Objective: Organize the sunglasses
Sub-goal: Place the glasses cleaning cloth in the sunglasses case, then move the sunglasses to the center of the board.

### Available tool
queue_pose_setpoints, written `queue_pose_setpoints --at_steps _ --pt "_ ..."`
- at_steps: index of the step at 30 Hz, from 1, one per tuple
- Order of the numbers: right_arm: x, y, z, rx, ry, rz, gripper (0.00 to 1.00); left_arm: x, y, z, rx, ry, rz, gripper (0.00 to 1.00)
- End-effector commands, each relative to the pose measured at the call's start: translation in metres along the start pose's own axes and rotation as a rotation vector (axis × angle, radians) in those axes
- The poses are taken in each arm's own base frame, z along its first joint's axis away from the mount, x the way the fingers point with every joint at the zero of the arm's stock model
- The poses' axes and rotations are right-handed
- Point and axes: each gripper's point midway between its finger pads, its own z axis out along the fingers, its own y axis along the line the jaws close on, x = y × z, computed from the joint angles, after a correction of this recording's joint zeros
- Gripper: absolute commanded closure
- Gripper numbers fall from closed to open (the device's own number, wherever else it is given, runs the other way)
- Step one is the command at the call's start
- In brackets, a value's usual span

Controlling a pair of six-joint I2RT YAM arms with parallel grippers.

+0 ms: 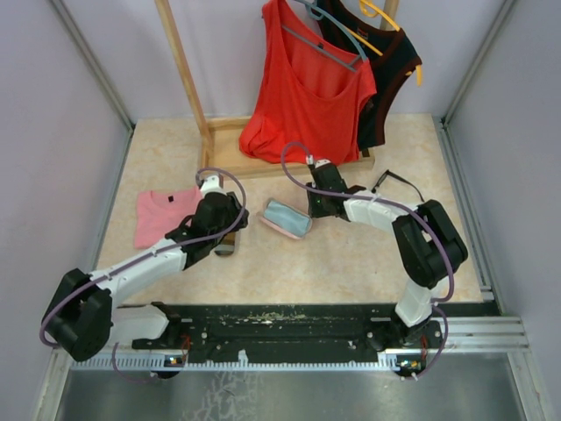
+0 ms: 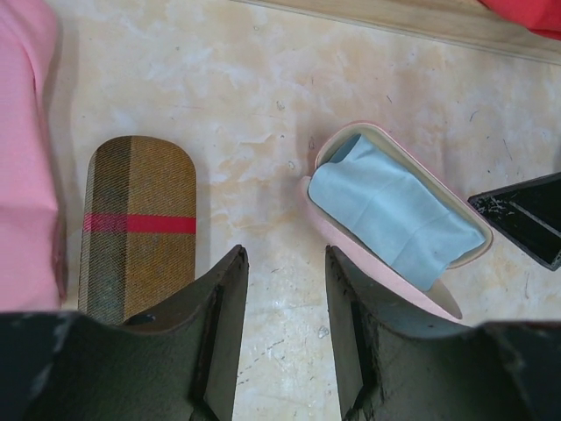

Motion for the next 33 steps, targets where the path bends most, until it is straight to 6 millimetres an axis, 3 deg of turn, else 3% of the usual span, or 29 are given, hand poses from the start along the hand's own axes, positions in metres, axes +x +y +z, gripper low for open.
queue_pose_setpoints --at_steps 1,13,22,26,33 --pt "-0.010 0.016 -0.004 -0.027 -0.030 -0.030 0.77 -0.002 0.008 -0.006 -0.020 -0.007 -0.007 0.53" --pt "0.007 0.033 -0.014 -0.042 -0.003 -0.053 0.77 -0.002 0.009 -0.012 -0.010 -0.005 -0.013 0.51" --pt "0.003 0.032 -0.027 -0.044 -0.036 -0.025 0.77 -0.002 0.008 -0.018 0.004 0.004 -0.011 0.49" --pt "-0.008 0.014 -0.048 0.043 -0.116 -0.008 0.74 -0.004 0.009 -0.026 0.009 0.007 -0.016 0.47" --pt "-0.023 -0.041 -0.096 0.247 -0.265 0.079 0.68 -0.003 0.005 -0.042 0.059 0.028 -0.026 0.46"
